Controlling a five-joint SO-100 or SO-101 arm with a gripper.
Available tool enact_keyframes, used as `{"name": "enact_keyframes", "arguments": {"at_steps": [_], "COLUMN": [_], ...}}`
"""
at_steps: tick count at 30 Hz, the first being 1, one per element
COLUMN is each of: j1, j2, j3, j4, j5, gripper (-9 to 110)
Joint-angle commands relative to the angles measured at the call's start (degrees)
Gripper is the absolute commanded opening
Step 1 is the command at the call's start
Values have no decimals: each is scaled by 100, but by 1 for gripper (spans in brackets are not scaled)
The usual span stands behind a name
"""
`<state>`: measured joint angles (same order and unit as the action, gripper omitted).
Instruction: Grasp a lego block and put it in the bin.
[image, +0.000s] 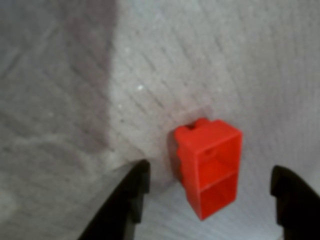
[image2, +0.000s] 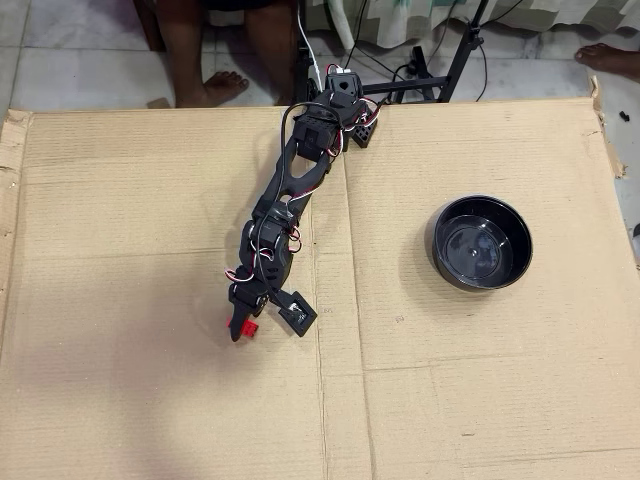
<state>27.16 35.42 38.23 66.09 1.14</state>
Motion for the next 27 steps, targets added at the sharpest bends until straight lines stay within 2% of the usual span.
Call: {"name": "enact_keyframes", "arguments": {"at_steps": [1,4,11,27], "j1": [-70,-70,-70,-97], "j2": [53,53,53,343], "j3": [-246,-246,-246,-220], "j4": [-70,-70,-70,343], "j5": [26,9,9,-18], "gripper": [27,27,15,14]}}
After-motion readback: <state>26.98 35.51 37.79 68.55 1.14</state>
